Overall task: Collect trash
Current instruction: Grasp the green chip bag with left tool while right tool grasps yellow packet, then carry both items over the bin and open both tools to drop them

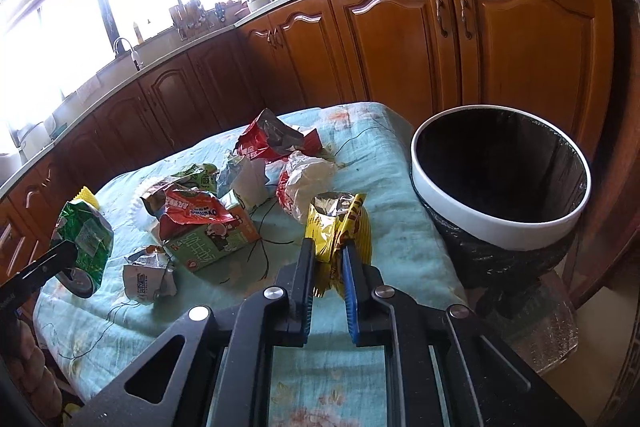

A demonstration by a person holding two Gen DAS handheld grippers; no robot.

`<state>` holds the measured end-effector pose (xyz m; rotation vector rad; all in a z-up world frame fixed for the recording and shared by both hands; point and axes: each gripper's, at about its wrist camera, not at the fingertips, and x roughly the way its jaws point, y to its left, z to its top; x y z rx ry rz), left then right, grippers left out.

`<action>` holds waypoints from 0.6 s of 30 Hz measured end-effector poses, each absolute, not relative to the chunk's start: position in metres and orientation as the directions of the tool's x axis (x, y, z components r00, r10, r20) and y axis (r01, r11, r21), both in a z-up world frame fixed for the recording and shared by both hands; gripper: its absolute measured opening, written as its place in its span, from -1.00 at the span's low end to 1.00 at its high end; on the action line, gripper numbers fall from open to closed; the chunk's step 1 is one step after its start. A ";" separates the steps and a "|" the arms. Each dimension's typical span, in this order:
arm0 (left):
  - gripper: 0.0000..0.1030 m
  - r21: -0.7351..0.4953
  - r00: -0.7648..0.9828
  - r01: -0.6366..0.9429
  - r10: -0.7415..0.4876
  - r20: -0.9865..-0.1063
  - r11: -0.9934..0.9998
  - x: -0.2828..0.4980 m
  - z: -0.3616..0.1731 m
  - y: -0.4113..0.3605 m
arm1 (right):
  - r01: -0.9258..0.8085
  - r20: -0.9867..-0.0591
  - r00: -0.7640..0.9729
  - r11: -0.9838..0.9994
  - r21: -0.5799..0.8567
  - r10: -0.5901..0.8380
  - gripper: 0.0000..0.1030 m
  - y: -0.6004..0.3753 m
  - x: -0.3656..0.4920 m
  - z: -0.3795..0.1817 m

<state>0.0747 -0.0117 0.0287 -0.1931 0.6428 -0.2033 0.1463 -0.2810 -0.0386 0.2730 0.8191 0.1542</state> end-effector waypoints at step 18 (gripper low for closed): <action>-0.31 -0.245 0.640 0.401 -0.461 -0.615 0.883 0.152 0.014 -0.122 | 0.086 -0.688 0.709 0.949 0.303 0.155 -0.74 -0.358 0.135 -0.027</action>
